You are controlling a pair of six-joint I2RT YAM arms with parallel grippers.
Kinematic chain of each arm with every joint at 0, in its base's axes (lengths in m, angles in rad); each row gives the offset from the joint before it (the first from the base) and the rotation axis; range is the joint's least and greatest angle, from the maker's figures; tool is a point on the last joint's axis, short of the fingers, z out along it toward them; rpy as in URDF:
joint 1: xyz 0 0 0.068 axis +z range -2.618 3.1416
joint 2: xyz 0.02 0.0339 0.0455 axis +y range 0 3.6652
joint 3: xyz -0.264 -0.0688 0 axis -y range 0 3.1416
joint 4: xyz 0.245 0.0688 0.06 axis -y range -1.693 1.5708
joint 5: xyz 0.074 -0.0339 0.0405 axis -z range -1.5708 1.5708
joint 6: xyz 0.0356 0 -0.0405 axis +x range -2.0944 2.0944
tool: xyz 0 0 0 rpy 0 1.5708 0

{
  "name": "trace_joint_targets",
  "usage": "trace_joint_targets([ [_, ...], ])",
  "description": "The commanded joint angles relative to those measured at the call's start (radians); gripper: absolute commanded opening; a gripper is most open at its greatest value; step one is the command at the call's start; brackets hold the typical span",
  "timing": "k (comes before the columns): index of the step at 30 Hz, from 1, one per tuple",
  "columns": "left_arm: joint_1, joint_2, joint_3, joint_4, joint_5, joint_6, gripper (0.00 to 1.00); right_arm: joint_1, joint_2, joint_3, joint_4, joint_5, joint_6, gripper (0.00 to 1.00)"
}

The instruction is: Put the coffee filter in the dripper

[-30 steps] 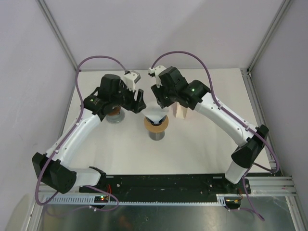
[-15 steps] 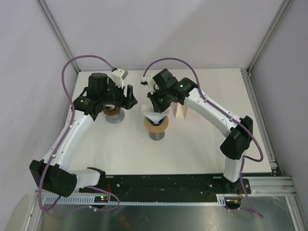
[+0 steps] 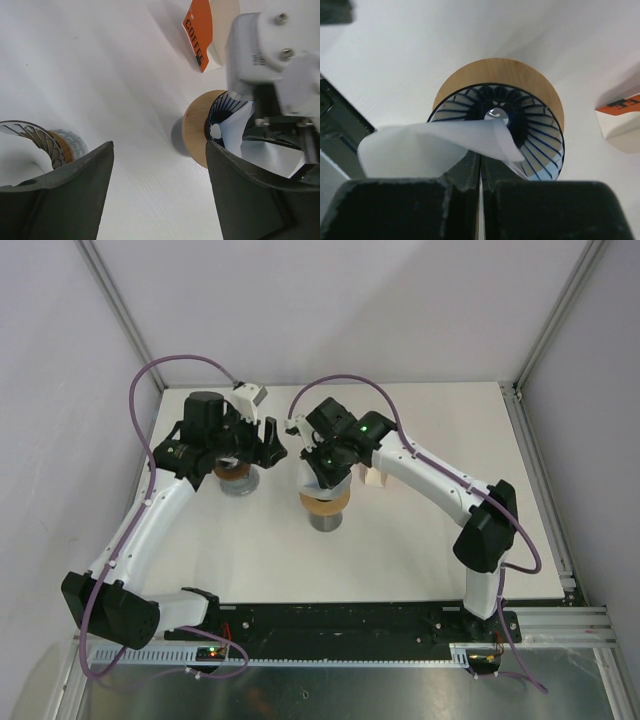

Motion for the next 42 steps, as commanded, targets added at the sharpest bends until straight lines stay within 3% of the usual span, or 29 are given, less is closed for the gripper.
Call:
trace_joint_targets([
  [1,0.006,-0.012,0.005,0.021,0.003,0.007,0.79,0.017,0.050,0.042,0.032,0.137,0.030,0.00],
  [19,0.018,-0.017,0.008,0.020,-0.043,0.007,0.81,0.008,0.173,0.076,-0.022,0.135,0.044,0.00],
  [32,0.016,-0.045,-0.052,0.019,0.113,-0.095,0.76,0.013,0.146,0.175,-0.053,0.163,0.069,0.00],
  [42,-0.006,-0.009,-0.079,0.025,0.157,-0.150,0.72,0.005,0.114,0.193,-0.046,0.163,0.077,0.18],
])
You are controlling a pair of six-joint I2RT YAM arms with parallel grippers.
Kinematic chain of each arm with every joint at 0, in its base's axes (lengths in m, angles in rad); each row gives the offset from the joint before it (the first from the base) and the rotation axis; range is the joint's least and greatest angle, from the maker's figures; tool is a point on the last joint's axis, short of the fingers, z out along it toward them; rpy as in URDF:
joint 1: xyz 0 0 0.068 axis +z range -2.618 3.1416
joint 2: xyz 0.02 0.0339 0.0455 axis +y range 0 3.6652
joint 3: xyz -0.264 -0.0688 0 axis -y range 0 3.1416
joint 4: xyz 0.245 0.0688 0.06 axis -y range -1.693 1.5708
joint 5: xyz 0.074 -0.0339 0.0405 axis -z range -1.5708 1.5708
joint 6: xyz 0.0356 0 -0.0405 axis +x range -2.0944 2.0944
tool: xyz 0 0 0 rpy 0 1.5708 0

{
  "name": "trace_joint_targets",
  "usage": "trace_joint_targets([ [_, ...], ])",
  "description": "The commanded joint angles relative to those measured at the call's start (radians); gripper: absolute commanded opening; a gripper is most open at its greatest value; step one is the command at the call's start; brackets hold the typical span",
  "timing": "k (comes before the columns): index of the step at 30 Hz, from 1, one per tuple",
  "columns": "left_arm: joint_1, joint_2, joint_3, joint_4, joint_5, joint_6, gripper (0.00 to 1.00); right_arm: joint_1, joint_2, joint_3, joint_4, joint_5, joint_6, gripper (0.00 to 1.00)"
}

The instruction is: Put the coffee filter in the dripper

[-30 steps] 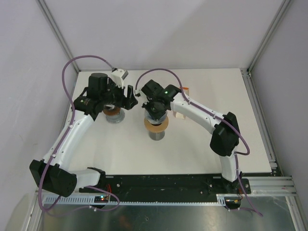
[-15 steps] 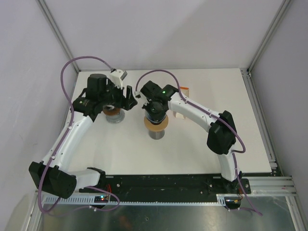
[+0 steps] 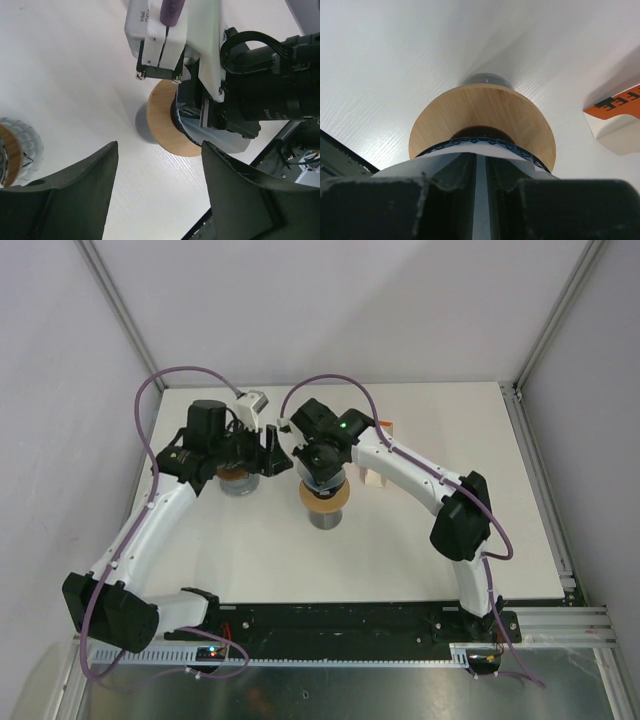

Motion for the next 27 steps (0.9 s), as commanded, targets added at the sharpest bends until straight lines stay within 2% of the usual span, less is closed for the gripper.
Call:
trace_joint_targets([
  [1,-0.012,0.018,-0.010,0.025,0.045,-0.044,0.72,-0.006,-0.059,0.047,0.001,0.012,0.011,0.19],
  [4,-0.020,0.040,-0.004,0.036,0.053,-0.059,0.71,-0.005,-0.069,0.050,-0.001,0.011,0.013,0.22],
  [8,-0.045,0.079,-0.001,0.053,0.046,-0.070,0.66,-0.004,-0.087,0.037,0.005,0.012,0.018,0.24],
  [12,-0.068,0.119,-0.004,0.066,0.027,-0.074,0.51,-0.007,-0.113,-0.014,0.048,0.008,0.025,0.27],
  [16,-0.071,0.127,-0.010,0.080,0.013,-0.079,0.42,-0.013,-0.127,-0.057,0.077,-0.003,0.034,0.26],
  [21,-0.078,0.124,-0.034,0.091,0.011,-0.072,0.40,-0.016,-0.158,-0.078,0.115,-0.010,0.037,0.27],
  [27,-0.085,0.120,-0.043,0.098,0.006,-0.066,0.40,-0.015,-0.281,-0.177,0.264,0.010,0.031,0.36],
])
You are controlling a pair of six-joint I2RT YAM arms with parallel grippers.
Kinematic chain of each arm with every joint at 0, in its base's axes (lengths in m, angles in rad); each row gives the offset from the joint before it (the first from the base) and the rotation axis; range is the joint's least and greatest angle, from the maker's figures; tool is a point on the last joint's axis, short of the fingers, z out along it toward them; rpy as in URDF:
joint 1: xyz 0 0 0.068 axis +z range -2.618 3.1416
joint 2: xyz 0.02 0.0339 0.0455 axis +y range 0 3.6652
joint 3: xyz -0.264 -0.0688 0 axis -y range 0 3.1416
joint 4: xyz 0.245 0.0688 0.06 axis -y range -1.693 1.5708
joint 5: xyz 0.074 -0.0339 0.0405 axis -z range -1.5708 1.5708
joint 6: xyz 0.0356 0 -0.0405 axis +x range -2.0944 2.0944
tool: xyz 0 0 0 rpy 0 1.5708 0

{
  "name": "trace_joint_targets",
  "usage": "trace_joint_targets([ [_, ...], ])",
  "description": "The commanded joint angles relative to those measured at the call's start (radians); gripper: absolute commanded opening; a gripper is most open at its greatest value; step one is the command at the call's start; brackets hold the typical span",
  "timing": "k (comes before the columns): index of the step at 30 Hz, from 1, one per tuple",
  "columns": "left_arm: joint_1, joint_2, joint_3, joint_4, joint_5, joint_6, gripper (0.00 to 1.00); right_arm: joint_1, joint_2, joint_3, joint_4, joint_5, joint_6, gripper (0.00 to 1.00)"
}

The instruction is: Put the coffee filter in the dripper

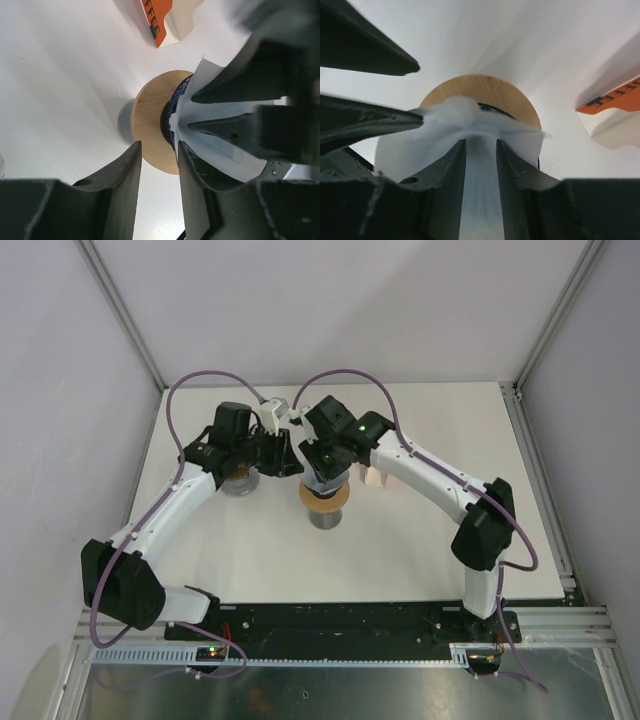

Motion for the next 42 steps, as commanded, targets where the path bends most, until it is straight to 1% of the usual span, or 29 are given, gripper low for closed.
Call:
trace_joint_targets([
  [1,-0.011,-0.012,-0.011,0.010,-0.012,0.002,0.40,-0.002,-0.185,-0.073,0.193,0.013,0.002,0.37],
  [4,-0.015,-0.016,-0.012,0.011,-0.021,0.007,0.40,-0.005,-0.250,-0.145,0.262,0.014,0.002,0.40],
  [8,-0.018,-0.018,-0.018,0.011,-0.027,0.010,0.40,-0.009,-0.305,-0.198,0.285,0.077,0.019,0.45],
  [12,-0.021,-0.024,-0.019,0.013,-0.032,0.013,0.40,-0.021,-0.350,-0.269,0.289,0.214,0.082,0.57],
  [15,-0.029,-0.029,-0.021,0.013,-0.038,0.019,0.40,-0.052,-0.370,-0.342,0.331,0.171,0.123,0.61],
  [23,-0.034,-0.031,-0.034,0.013,-0.050,0.037,0.41,-0.068,-0.354,-0.434,0.391,0.095,0.152,0.63],
  [29,-0.033,-0.024,-0.031,0.013,-0.120,0.059,0.41,-0.071,-0.312,-0.440,0.393,0.079,0.154,0.62],
  [39,-0.038,-0.033,-0.032,0.018,-0.116,0.073,0.41,-0.093,-0.302,-0.446,0.384,0.055,0.146,0.62],
  [42,-0.038,-0.038,-0.029,0.018,-0.115,0.076,0.43,-0.093,-0.306,-0.443,0.385,0.035,0.142,0.62],
])
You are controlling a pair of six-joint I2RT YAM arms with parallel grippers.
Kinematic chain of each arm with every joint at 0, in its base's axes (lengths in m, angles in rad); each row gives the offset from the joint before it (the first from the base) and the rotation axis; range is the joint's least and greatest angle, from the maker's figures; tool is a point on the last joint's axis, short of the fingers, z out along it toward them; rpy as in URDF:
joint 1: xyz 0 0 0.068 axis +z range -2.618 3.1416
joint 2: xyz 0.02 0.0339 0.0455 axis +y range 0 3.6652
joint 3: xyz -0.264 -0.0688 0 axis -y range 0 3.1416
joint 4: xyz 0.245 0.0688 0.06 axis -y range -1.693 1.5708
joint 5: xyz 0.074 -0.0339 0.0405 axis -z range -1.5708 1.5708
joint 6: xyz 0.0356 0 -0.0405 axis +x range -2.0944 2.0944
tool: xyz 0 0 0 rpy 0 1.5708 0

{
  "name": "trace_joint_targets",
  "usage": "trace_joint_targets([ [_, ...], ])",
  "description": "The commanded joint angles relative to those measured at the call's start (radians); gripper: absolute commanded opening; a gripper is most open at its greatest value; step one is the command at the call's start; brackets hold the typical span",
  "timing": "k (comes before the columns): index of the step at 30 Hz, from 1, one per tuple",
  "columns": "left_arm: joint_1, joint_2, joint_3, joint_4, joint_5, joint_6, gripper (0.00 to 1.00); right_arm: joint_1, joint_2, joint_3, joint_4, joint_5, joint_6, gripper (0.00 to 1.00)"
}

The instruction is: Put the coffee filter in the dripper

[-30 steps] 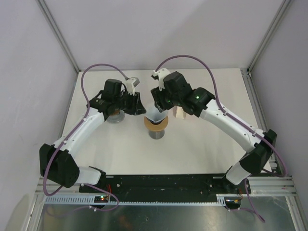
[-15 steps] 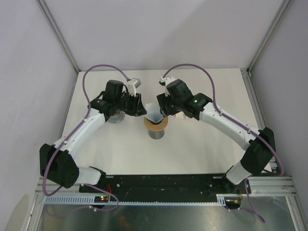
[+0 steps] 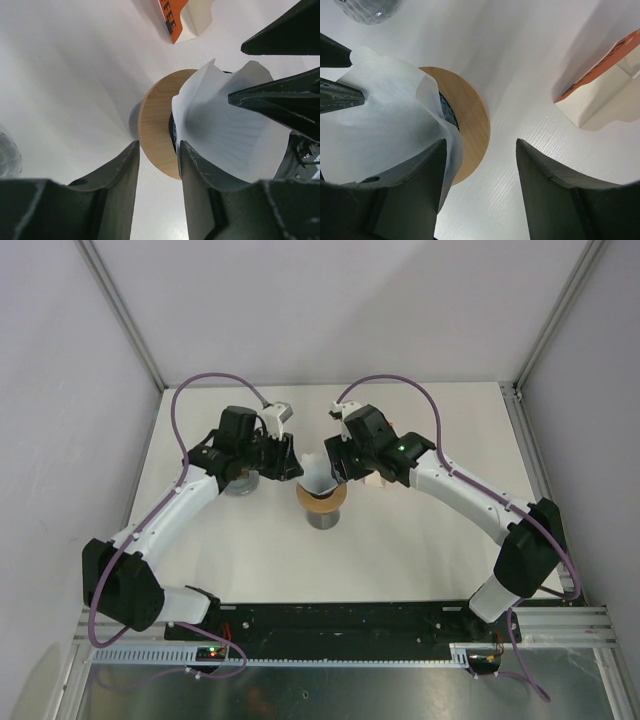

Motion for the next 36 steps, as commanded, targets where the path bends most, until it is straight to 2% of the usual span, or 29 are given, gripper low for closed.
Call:
trace_joint_targets([
  [1,-0.005,-0.039,0.004,0.004,-0.024,0.034,0.44,-0.005,-0.012,0.002,0.027,-0.030,-0.002,0.62],
  [6,-0.005,-0.067,0.027,0.004,-0.029,0.059,0.54,-0.006,-0.021,0.040,0.012,-0.035,-0.009,0.63],
  [17,-0.005,-0.096,0.047,0.003,-0.044,0.080,0.68,-0.006,-0.026,0.130,-0.032,-0.021,-0.033,0.66],
  [21,-0.001,-0.111,0.064,0.004,-0.073,0.088,0.79,-0.007,-0.042,0.164,-0.042,-0.017,-0.052,0.77],
  [23,0.009,-0.122,0.077,0.003,-0.086,0.091,0.88,-0.010,-0.057,0.179,-0.046,-0.004,-0.060,0.92],
  [25,0.029,-0.139,0.093,0.002,-0.092,0.090,0.96,-0.021,-0.086,0.182,-0.045,0.026,-0.064,0.98],
  [30,0.147,-0.196,0.110,0.002,-0.128,0.085,0.99,-0.124,-0.249,0.081,0.006,0.094,-0.062,0.99],
  [34,0.267,-0.250,0.088,0.001,-0.183,0.084,1.00,-0.291,-0.383,-0.082,0.061,0.080,-0.050,0.99],
  [36,0.320,-0.277,0.073,0.000,-0.262,0.079,1.00,-0.370,-0.432,-0.168,0.076,0.081,-0.045,0.99],
])
